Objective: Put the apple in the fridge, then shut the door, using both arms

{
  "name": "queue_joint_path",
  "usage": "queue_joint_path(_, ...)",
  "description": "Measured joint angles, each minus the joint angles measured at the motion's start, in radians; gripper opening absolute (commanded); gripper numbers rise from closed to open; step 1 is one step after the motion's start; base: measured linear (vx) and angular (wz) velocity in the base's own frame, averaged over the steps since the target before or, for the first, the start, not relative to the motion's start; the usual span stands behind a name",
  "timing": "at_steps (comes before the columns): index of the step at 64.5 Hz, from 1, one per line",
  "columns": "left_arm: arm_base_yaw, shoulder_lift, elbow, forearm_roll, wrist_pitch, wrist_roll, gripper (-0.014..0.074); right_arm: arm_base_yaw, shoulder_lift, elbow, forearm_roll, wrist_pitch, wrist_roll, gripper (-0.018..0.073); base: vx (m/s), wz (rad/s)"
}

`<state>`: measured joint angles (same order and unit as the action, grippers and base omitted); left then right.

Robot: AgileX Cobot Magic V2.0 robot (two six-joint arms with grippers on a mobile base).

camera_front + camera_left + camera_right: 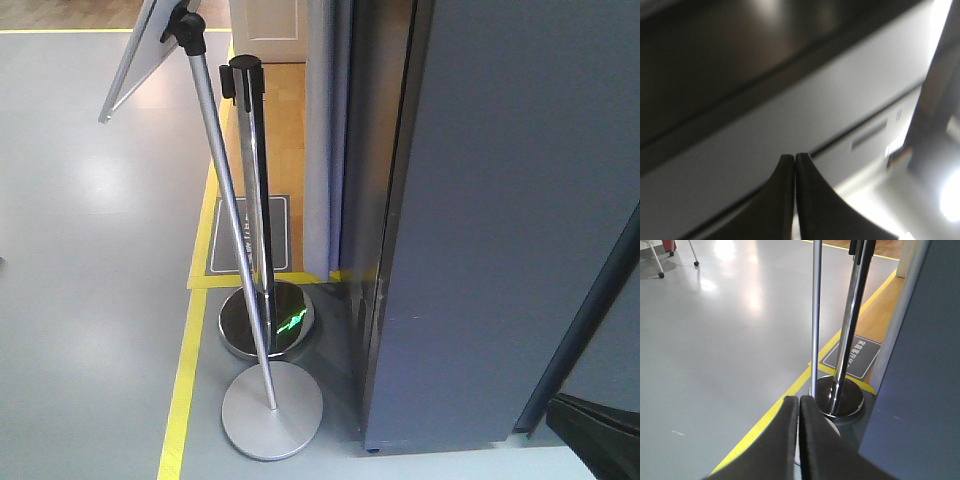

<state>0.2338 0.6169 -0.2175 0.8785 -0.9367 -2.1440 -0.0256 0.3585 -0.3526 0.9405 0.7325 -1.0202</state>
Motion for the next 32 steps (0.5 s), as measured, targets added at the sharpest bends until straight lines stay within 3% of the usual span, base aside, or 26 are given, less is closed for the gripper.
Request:
queue_joint_path(8, 0.000, 0.000, 0.000, -0.157, 0.058, 0.000, -0.0007, 0.000, 0.000, 0.000, 0.000, 0.000, 0.000, -0.0002, 0.00, 0.00)
queue_joint_path(16, 0.000, 0.000, 0.000, -0.189, 0.141, 0.063, -0.0007, 0.000, 0.000, 0.000, 0.000, 0.001, 0.000, -0.0002, 0.00, 0.00)
queue_joint_path(22, -0.002, 0.000, 0.000, -0.139, 0.206, 0.240, -0.0007, 0.000, 0.000, 0.000, 0.000, 0.001, 0.000, -0.0002, 0.00, 0.00)
queue_joint_path(32, -0.019, 0.000, 0.052, -0.112, 0.198, 0.632, -0.0007, 0.000, 0.000, 0.000, 0.000, 0.001, 0.000, -0.0002, 0.00, 0.00)
